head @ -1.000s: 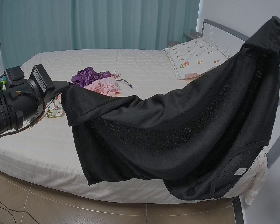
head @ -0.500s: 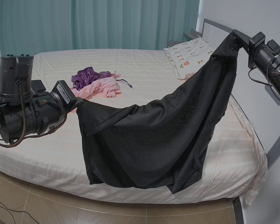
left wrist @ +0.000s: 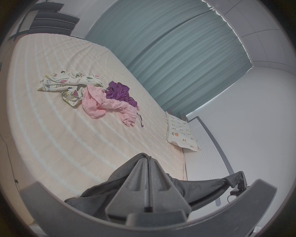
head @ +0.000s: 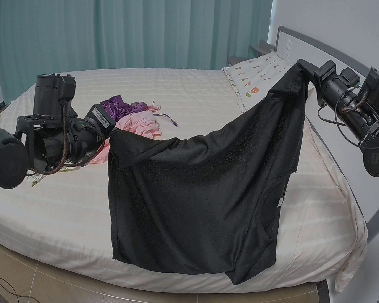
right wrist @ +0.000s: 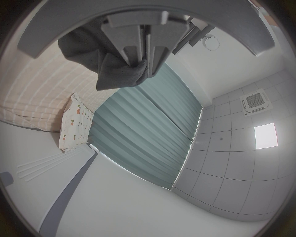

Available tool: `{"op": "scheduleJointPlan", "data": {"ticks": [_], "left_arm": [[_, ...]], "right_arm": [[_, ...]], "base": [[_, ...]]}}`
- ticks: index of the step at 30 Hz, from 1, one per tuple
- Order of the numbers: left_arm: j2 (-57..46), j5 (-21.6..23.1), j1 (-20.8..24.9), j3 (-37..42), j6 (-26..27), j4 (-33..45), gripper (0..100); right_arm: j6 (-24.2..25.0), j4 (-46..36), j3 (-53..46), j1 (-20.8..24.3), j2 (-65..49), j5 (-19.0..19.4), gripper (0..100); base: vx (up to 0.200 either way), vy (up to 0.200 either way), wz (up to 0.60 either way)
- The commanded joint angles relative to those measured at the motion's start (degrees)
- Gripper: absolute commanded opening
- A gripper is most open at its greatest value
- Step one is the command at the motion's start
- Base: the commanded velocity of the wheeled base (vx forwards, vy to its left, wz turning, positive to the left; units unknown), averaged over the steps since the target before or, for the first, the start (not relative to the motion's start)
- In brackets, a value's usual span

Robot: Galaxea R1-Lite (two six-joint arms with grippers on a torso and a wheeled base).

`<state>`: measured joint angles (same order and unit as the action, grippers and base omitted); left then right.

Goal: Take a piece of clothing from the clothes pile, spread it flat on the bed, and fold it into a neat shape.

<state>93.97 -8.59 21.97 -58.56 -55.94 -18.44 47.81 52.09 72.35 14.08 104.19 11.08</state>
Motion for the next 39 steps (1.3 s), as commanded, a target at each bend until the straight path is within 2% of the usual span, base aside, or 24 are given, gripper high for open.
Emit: {"op": "scheduleJointPlan", "data": {"ticks": [1, 5, 10, 16, 24, 30, 31, 37, 39], "left_arm": [[5.00, 0.60, -1.05, -1.20, 0.04, -0.19, 0], [7.46, 3.06, -2.19, -2.17, -0.13, -0.19, 0], [11.50, 3.50, -3.60, -4.01, -0.31, -0.28, 0], [15.20, 5.43, -4.57, -5.77, -2.94, -0.28, 0], [23.54, 5.61, -5.62, -8.76, -4.97, -0.36, 0], [27.85, 5.52, -6.41, -10.61, -6.90, -0.36, 0], [28.47, 5.52, -6.67, -10.96, -7.16, -0.36, 100], [30.75, 4.82, -8.43, -12.45, -6.72, -1.16, 100], [31.98, 3.32, -9.57, -12.98, -6.11, -3.18, 100]], "right_arm": [[-0.17, 0.12, -0.63, -0.02, 2.33, -0.01, 0], [-0.09, 0.20, -0.90, -0.11, 4.00, -0.01, 0], [-0.17, 0.20, -0.90, -0.63, 6.46, -0.53, 0], [-0.09, 0.38, -1.25, -0.28, 9.36, -0.53, 0], [-0.17, 3.10, -1.69, -0.02, 18.59, -3.00, 0], [0.00, 3.02, -1.07, -0.11, 22.28, -2.82, 0], [0.18, 3.10, -0.90, -0.19, 22.90, -2.64, 100], [-0.97, 2.05, 2.27, -0.37, 29.05, -4.23, 100], [-4.13, -0.23, 4.64, -1.07, 31.77, -7.30, 100]], "base": [[0.200, 0.000, 0.00], [0.200, 0.000, 0.00], [0.200, 0.000, 0.00], [0.200, 0.000, 0.00], [0.000, 0.000, 0.00], [0.000, 0.000, 0.00], [0.000, 0.000, 0.00], [0.000, 0.000, 0.00], [0.000, 0.000, 0.00]]}}
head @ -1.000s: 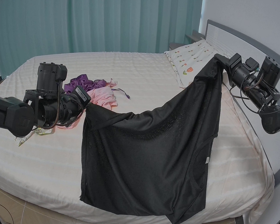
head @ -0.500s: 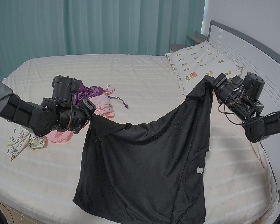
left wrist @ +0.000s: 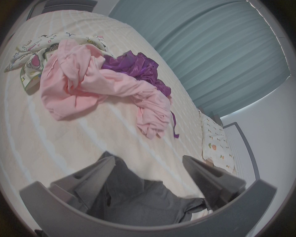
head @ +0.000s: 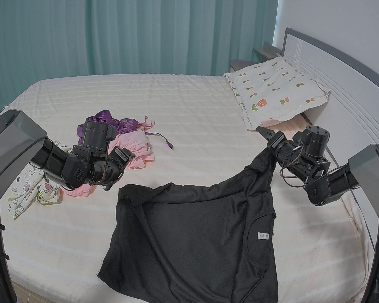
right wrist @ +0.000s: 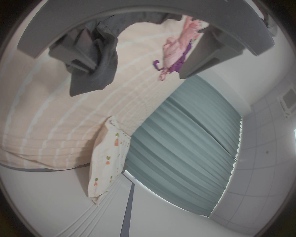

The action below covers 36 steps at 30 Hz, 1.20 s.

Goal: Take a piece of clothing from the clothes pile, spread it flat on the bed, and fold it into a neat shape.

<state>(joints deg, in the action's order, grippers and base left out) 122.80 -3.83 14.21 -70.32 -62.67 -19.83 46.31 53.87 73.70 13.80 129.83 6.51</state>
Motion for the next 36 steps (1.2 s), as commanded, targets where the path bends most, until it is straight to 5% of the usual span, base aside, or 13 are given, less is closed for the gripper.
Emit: {"op": "scheduleJointPlan", "data": {"ticks": [1, 4, 8, 14, 22, 25, 32, 36], "left_arm": [[3.94, -3.20, -2.61, -1.58, 1.76, -3.02, 100], [4.73, -4.79, -3.58, -1.67, 4.14, -3.46, 100], [4.12, -4.61, -3.67, 0.35, 4.05, -3.11, 100], [0.16, -3.99, -3.32, 6.86, 4.05, -3.72, 100], [-5.64, 0.75, -3.23, 13.10, 3.70, -3.63, 100], [-7.92, 2.51, -2.88, 17.76, 3.79, -3.90, 100], [-13.28, 7.96, -2.61, 25.75, 2.20, -5.04, 100], [-17.15, 11.65, -1.21, 33.40, -3.25, -9.52, 100]], "right_arm": [[-3.07, -4.12, 5.92, -1.76, 7.19, -5.63, 100], [-2.98, -7.82, 9.18, -3.16, 8.86, -9.85, 100], [-3.16, -10.63, 7.51, -5.19, 8.25, -10.90, 100], [-5.97, -13.09, -2.51, -7.82, 2.71, -3.61, 100], [-6.59, -14.93, -2.86, -11.69, 1.39, -3.87, 100], [-6.15, -16.78, -8.84, -12.83, -1.07, 0.43, 100], [-5.88, -15.02, -21.59, -12.13, -10.12, 4.04, 100], [-4.83, -13.26, -33.54, -10.55, -19.44, 9.05, 100]], "base": [[0.000, 0.000, 0.00], [0.000, 0.000, 0.00], [0.000, 0.000, 0.00], [0.000, 0.000, 0.00], [0.000, 0.000, 0.00], [0.000, 0.000, 0.00], [0.000, 0.000, 0.00], [0.000, 0.000, 0.00]]}}
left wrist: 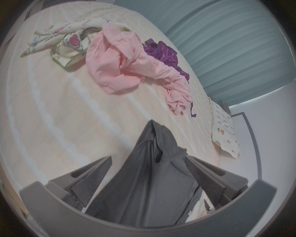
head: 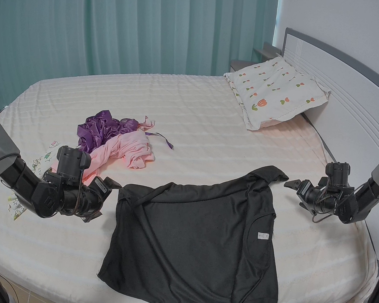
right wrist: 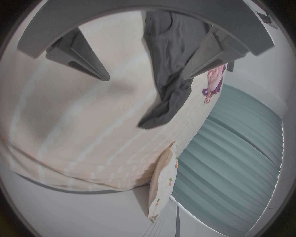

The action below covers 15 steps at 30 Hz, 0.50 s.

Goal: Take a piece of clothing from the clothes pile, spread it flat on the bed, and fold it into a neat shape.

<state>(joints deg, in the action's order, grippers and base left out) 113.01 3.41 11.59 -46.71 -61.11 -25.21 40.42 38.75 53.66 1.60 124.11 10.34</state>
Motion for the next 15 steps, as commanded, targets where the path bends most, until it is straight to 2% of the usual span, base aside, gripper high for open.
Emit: {"op": "scheduleJointPlan", "data": {"ticks": [1, 5, 7, 8, 10, 11, 15], "left_arm": [[-7.98, 5.02, 1.68, 11.38, -5.77, -5.99, 100], [-8.86, 6.52, 2.47, 17.97, -6.92, -14.78, 100], [-8.50, 6.34, 2.47, 19.20, -6.83, -16.98, 100], [-8.42, 6.25, 2.47, 20.08, -6.83, -18.65, 100], [-8.42, 6.17, 2.47, 20.35, -6.74, -19.00, 100], [-8.42, 6.25, 2.38, 20.79, -6.65, -19.09, 100], [-7.71, 6.52, 2.38, 21.67, -5.33, -18.82, 100]], "right_arm": [[1.85, 2.38, -15.52, 2.18, -15.22, 6.01, 100], [5.02, 5.54, -23.34, 7.10, -19.61, 6.89, 100], [5.02, 6.86, -25.10, 9.13, -19.87, 6.89, 100], [4.93, 8.44, -26.77, 11.67, -19.43, 6.45, 100], [4.84, 9.32, -27.38, 12.90, -19.08, 6.27, 100], [4.93, 11.26, -28.44, 15.01, -18.56, 6.19, 100], [4.93, 12.40, -29.67, 15.19, -18.56, 6.19, 100]], "base": [[0.000, 0.000, 0.00], [0.000, 0.000, 0.00], [0.000, 0.000, 0.00], [0.000, 0.000, 0.00], [0.000, 0.000, 0.00], [0.000, 0.000, 0.00], [0.000, 0.000, 0.00]]}}
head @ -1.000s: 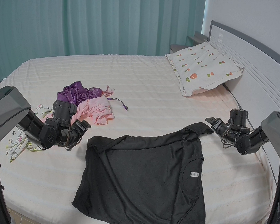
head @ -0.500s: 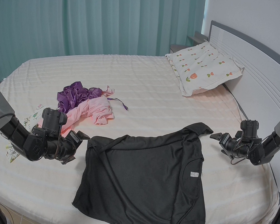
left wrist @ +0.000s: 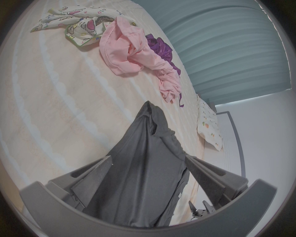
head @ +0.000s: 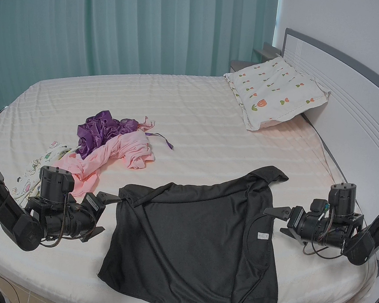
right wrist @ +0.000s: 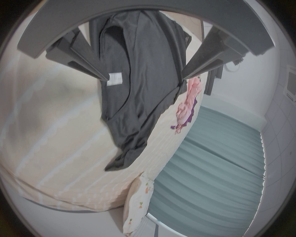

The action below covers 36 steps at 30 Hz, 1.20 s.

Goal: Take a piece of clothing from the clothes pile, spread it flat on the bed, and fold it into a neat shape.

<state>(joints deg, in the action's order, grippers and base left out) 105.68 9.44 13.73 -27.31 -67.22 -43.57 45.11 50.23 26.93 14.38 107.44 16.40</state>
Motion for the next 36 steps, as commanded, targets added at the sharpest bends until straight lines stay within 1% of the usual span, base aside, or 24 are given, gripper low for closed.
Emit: {"op": "scheduleJointPlan", "data": {"ticks": [1, 4, 5, 8, 17, 21, 24, 25, 26, 29, 30, 36], "left_arm": [[-0.21, 0.50, 0.25, 2.70, 1.65, -0.38, 100], [0.49, 0.58, 0.60, 4.81, 5.61, -0.29, 100], [0.67, 0.58, 1.30, 6.21, 7.89, -0.29, 100], [1.28, 0.58, 3.15, 8.41, 11.14, 0.77, 100], [3.66, 0.14, 8.60, 10.61, 13.61, 1.91, 100], [3.57, -0.38, 8.86, 11.57, 15.36, 2.26, 100], [3.48, -0.73, 8.86, 12.28, 18.00, 4.11, 100], [3.22, -0.91, 8.86, 12.63, 20.20, 5.51, 100], [3.13, -0.91, 8.86, 12.54, 20.99, 6.22, 100], [3.30, -1.53, 8.86, 12.28, 21.43, 7.27, 100], [3.39, -1.61, 8.86, 12.28, 21.43, 7.27, 0], [3.30, -3.72, 8.86, 12.45, 21.78, 7.80, 0]], "right_arm": [[0.33, 0.93, -3.02, 2.31, -1.70, 0.13, 100], [0.25, 0.93, -3.29, 1.87, -0.65, 0.13, 100], [-0.11, 1.01, -3.64, 1.79, 0.32, 0.04, 100], [-0.19, 1.63, -3.81, 1.87, 1.11, 0.04, 100], [-0.37, 2.07, -4.78, 2.23, 1.55, -0.05, 100], [-0.37, 2.95, -5.04, 2.31, 1.55, -0.05, 100], [-0.37, 3.30, -5.31, 2.31, 1.64, -0.05, 100], [-0.37, 3.30, -5.31, 2.31, 1.64, -0.05, 100], [-0.37, 3.30, -5.31, 2.31, 1.64, -0.05, 100], [-0.37, 3.30, -5.31, 2.40, 1.64, -0.05, 100], [-0.37, 3.30, -5.31, 2.40, 1.64, -0.05, 100], [-0.37, 3.30, -5.57, 2.49, 1.72, -0.05, 100]], "base": [[0.000, 0.000, 0.00], [0.000, 0.000, 0.00], [0.000, 0.000, 0.00], [0.000, 0.000, 0.00], [0.000, 0.000, 0.00], [0.000, 0.000, 0.00], [0.000, 0.000, 0.00], [0.000, 0.000, 0.00], [0.000, 0.000, 0.00], [0.000, 0.000, 0.00], [0.000, 0.000, 0.00], [0.000, 0.000, 0.00]]}}
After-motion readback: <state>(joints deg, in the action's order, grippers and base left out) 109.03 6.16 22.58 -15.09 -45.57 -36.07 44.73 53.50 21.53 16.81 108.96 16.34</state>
